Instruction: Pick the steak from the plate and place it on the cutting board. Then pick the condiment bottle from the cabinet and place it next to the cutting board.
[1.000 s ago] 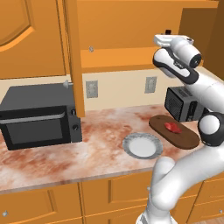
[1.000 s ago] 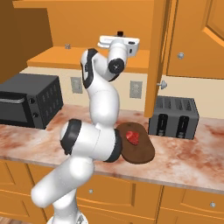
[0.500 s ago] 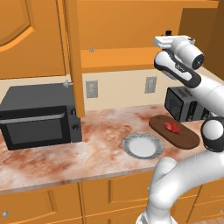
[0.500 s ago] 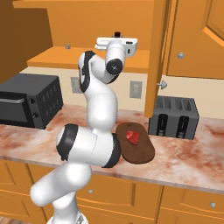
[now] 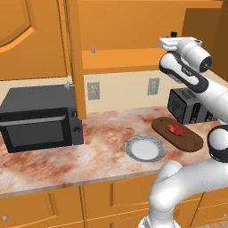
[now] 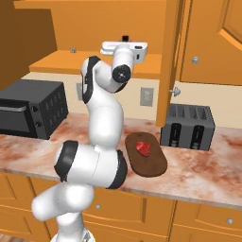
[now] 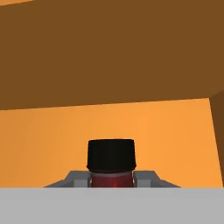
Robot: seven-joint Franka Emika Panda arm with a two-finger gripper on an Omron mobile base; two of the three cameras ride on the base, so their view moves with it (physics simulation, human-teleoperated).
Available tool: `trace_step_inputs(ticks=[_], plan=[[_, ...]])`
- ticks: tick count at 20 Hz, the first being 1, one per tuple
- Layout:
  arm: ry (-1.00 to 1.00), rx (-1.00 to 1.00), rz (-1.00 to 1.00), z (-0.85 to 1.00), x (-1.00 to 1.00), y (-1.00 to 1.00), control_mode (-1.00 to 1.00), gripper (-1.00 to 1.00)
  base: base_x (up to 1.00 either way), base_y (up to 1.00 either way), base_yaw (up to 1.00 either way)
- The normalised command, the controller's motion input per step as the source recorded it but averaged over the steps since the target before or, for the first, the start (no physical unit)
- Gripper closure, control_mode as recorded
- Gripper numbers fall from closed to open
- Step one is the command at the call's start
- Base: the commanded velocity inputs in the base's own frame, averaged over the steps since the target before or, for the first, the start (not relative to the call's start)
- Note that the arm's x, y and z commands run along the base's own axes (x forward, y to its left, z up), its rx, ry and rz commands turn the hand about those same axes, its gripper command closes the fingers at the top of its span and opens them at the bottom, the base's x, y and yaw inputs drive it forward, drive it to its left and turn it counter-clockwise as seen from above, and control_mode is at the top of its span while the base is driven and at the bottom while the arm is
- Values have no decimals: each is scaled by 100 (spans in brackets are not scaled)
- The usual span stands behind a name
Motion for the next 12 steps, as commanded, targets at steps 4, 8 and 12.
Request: trace_step_inputs(ticks=[4, 8, 12], plan=[[0, 0, 0, 0, -29, 1, -100, 100, 0, 0, 0], [0, 0, 0, 0, -33, 0, -100, 100, 0, 0, 0], [2, 0, 0, 1, -36, 0, -100, 100, 0, 0, 0]])
